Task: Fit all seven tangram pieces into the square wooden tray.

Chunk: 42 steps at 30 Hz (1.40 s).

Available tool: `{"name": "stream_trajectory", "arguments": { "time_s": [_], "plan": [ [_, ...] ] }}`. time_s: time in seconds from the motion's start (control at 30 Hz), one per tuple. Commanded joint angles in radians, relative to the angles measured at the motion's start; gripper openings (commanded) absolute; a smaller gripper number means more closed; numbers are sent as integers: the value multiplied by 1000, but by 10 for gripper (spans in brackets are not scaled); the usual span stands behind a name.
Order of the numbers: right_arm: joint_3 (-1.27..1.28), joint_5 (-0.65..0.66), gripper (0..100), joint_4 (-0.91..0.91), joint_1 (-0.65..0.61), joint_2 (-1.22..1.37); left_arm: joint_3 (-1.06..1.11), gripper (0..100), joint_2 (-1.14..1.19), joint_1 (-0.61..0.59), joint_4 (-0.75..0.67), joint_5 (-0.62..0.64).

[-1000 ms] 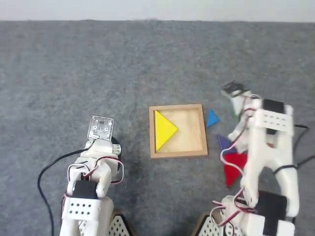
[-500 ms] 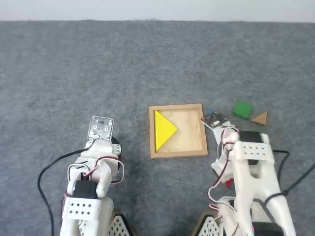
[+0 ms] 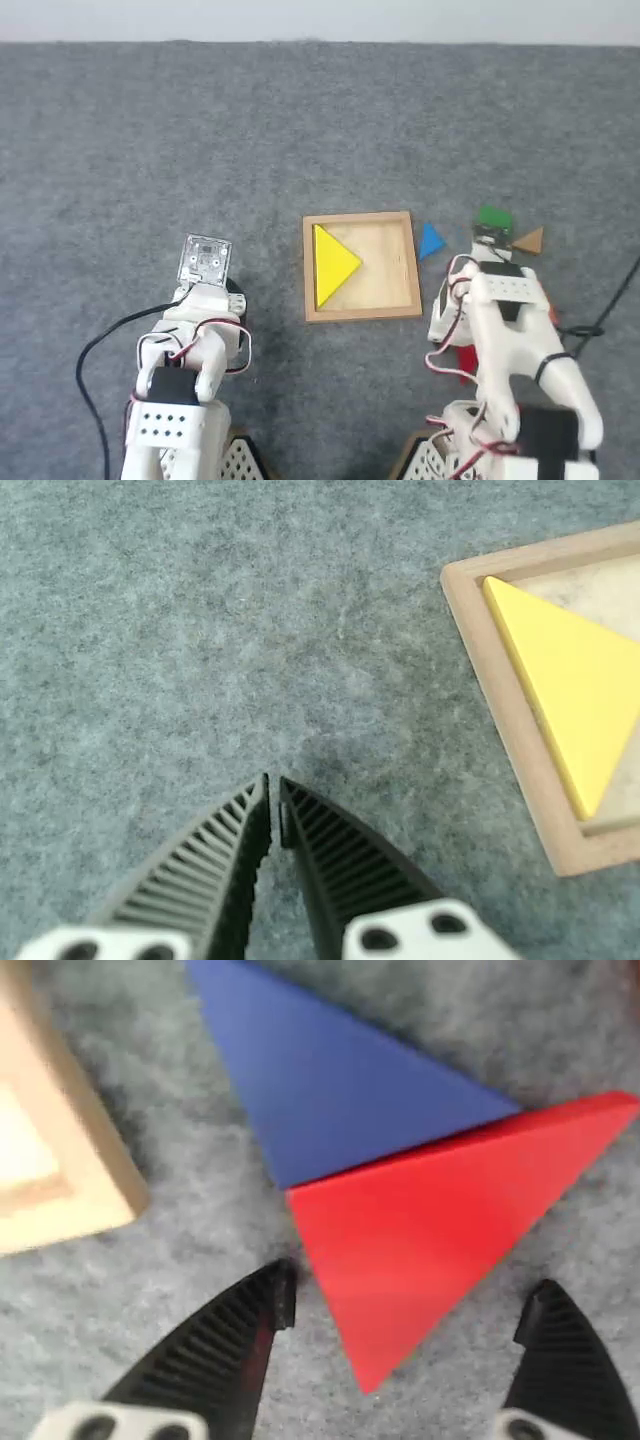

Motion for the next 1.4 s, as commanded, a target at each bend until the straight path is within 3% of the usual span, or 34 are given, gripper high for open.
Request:
{"name": "stream_trajectory", "arguments": {
  "time_s": [0.0, 0.1, 0.33, 0.57, 1.03, 1.13, 1.23, 1.37],
  "plan": [
    [-35, -18, 350, -12, 76, 70, -19, 14, -12, -2, 0, 5],
    [-52, -18, 335, -15, 120, 73, -19, 14, -12, -2, 0, 5],
    [-144, 115, 156, -16, 229, 74, -19, 14, -12, -2, 0, 5],
    [-261, 196, 154, -7, 387, 74, -19, 14, -12, -2, 0, 5],
    [-385, 236, 154, -5, 613, 82, -19, 14, -12, -2, 0, 5],
    [-407, 242, 158, -2, 585, 77, -19, 14, -12, -2, 0, 5],
    [-476, 209, 236, 79, 503, 101, -19, 14, -12, -2, 0, 5],
    [-569, 75, 315, 177, 380, 182, -19, 14, -12, -2, 0, 5]
  ]
}}
